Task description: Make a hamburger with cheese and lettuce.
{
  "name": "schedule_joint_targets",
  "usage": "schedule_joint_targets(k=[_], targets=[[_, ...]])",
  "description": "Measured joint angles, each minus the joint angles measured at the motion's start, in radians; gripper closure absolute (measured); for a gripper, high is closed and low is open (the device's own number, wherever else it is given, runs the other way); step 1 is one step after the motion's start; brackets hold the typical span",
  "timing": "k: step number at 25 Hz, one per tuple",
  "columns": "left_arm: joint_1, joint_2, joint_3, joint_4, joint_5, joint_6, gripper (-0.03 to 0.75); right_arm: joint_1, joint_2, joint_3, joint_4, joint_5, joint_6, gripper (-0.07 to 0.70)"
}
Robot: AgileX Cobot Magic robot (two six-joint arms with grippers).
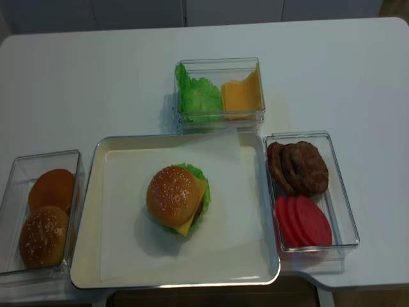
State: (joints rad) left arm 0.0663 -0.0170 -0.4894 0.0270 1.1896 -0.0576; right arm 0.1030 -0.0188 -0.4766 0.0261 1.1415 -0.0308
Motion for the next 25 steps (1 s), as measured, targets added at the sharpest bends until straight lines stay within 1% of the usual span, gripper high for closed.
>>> schedule_joint_targets(k=[8, 25], targets=[[0.0, 0.0, 0.0, 0.0, 0.0, 0.0, 0.337, 0.0, 0.0, 0.0, 0.0, 0.0, 0.0, 0.624], [0.0, 0.0, 0.0, 0.0, 0.0, 0.0, 0.339, 0.0, 0.0, 0.0, 0.0, 0.0, 0.0, 0.624]])
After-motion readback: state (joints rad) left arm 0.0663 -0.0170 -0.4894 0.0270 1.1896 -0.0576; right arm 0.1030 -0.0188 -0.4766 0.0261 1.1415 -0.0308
